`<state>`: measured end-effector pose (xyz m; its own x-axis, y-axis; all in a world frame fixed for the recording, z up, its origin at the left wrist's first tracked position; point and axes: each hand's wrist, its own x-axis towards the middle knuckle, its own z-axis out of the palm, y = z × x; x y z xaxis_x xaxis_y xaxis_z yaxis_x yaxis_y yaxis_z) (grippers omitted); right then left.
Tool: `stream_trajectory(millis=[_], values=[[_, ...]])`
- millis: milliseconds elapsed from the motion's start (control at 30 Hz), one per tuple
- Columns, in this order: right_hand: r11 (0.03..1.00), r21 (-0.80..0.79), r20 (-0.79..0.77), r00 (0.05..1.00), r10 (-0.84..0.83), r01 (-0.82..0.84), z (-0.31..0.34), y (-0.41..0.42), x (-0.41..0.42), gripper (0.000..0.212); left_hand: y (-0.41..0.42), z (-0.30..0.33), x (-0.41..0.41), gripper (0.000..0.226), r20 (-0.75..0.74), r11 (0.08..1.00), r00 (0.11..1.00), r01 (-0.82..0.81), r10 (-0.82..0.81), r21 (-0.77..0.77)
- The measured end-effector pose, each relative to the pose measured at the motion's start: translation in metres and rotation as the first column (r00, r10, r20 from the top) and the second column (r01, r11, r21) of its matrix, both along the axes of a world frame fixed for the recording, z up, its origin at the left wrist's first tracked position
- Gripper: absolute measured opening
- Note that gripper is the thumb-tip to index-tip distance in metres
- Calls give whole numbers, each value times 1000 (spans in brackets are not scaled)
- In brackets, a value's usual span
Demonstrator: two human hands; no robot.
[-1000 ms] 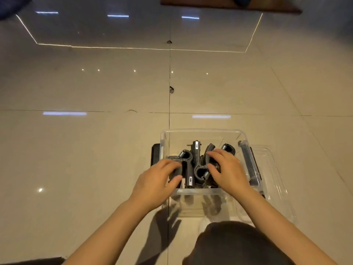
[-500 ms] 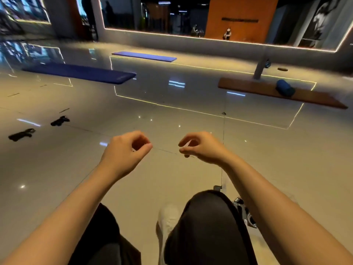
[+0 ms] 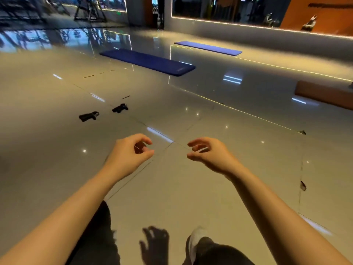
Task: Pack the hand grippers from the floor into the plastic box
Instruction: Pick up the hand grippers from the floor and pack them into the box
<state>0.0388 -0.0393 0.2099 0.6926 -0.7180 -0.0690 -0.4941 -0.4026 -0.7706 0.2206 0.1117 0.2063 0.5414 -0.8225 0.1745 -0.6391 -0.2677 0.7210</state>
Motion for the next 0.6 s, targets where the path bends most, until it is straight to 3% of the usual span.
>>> stream_trajectory(millis=[167,333,467,600], values=[[991,12,-28,991,134,-134,-15,-19,118,36,5,-11,102,15,-11,991,992,-126,127,42],[968,-100,-35,973,227,-229,17,-24,236,63,21,20,210,15,19,973,988,-157,156,170],[944,-184,-88,961,263,-275,47,-37,315,68,26,60,277,15,105,969,967,-238,230,72],[952,-211,-8,975,224,-221,54,-69,377,65,1,82,345,16,156,964,953,-265,260,13]])
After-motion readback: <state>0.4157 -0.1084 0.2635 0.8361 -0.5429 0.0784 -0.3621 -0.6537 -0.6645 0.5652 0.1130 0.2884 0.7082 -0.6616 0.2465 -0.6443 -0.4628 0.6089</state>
